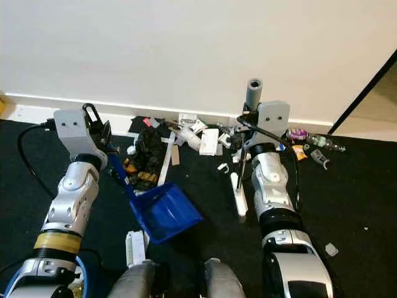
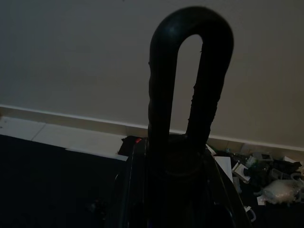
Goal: Sweep floor
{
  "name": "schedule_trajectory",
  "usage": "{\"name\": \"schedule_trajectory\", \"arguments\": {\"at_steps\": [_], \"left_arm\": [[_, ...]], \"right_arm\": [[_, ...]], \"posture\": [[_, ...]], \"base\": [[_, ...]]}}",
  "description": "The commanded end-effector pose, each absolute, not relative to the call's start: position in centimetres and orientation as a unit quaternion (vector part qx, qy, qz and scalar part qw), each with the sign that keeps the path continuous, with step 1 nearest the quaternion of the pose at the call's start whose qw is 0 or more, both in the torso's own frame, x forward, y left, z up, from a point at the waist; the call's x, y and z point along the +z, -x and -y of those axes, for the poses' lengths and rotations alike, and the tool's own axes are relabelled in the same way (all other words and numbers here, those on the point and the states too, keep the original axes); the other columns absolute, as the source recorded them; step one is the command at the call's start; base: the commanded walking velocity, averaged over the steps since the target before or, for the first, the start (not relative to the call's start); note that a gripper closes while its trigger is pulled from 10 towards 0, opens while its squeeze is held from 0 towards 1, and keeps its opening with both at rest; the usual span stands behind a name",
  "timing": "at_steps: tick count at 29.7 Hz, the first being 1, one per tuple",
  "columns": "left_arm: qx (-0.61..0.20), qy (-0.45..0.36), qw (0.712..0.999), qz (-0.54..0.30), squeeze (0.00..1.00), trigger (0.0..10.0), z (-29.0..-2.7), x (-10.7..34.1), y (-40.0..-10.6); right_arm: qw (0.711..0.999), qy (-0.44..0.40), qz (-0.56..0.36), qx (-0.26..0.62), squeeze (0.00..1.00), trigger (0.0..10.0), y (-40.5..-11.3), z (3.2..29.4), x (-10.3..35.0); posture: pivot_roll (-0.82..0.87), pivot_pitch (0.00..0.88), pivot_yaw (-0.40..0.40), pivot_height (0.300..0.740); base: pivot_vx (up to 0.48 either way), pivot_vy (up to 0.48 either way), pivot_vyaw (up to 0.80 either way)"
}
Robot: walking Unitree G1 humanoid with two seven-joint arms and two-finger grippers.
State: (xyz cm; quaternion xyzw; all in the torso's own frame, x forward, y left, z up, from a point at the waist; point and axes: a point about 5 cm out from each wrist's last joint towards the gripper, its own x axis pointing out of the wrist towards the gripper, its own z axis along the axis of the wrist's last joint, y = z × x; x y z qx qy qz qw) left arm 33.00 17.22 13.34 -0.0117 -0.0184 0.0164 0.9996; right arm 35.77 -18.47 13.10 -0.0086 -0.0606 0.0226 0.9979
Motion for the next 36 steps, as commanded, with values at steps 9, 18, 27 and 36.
{"name": "schedule_trajectory", "arguments": {"at_steps": [9,18,27,36], "left_arm": [[0.019,0.011,0.999,0.023,0.0,10.0,-17.48,13.47,-32.96],[0.015,0.005,1.0,0.018,0.0,10.0,-17.37,13.31,-32.98],[0.013,0.005,1.0,0.017,0.0,10.0,-17.34,13.27,-32.95],[0.018,0.01,1.0,0.011,0.0,10.0,-17.42,13.15,-33.03]], "right_arm": [[0.997,0.006,0.075,0.023,0.0,10.0,-35.66,18.35,13.45],[0.997,0.006,0.075,0.022,0.0,10.0,-35.61,18.38,13.4],[0.997,0.006,0.074,0.022,0.0,10.0,-35.62,18.37,13.39],[0.997,0.006,0.074,0.022,0.0,10.0,-35.66,18.36,13.4]], "posture": [[-0.04,0.152,0.063,0.74],[-0.04,0.153,0.064,0.74],[-0.04,0.153,0.062,0.74],[-0.04,0.152,0.062,0.74]], "base": [[0.0,0.0,0.0],[0.0,0.0,0.0],[0.0,-0.338,0.0],[0.0,-0.363,0.0]]}}
